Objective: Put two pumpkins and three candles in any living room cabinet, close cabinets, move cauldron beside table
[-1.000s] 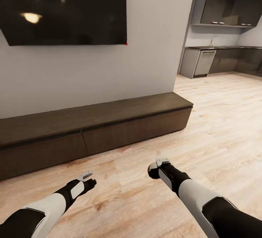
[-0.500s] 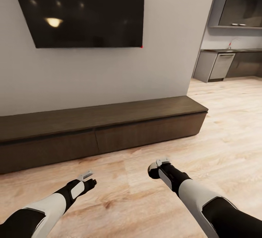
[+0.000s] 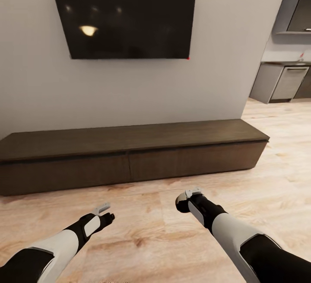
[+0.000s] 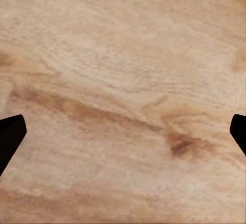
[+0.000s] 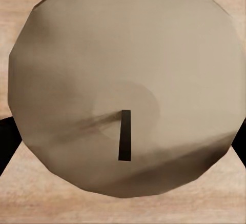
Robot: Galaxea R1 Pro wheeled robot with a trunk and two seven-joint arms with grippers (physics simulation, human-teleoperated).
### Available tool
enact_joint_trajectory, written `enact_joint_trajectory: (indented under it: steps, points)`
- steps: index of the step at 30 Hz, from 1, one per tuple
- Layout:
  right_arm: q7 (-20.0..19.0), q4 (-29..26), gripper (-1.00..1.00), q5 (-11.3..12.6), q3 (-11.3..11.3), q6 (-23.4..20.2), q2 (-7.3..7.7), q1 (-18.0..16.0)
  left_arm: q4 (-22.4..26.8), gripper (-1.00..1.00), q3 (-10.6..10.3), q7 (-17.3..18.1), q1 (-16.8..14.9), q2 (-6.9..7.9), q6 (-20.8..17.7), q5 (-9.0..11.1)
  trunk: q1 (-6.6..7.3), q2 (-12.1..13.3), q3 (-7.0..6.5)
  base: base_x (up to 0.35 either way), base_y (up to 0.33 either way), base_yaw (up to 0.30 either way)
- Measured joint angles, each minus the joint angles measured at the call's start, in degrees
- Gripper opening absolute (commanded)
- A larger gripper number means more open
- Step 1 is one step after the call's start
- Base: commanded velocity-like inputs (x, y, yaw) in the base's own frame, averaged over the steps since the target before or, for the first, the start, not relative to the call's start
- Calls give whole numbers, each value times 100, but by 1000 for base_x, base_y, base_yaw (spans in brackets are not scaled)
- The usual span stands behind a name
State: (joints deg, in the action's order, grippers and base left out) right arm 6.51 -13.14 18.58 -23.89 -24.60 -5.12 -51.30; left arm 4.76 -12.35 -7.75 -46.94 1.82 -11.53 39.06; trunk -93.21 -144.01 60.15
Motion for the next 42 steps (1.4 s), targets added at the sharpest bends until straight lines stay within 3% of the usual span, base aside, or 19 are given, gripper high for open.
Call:
enact_joint_trajectory:
  steps: [26, 33, 42]
  points:
    - [-4, 6, -100, 2, -2, -2, 0, 1, -10, 100, 0, 4, -1, 0, 1, -3, 2, 0, -96, 26, 10, 260]
    - [-11, 8, -100, 3, 4, -7, 0, 1, -10, 100, 0, 8, -2, 0, 1, -3, 1, 0, -101, 211, 109, 33]
    - [-14, 6, -100, -2, 6, -10, 1, 0, -11, 100, 0, 9, -1, -1, 1, -4, 0, 0, -120, 9, 5, -166]
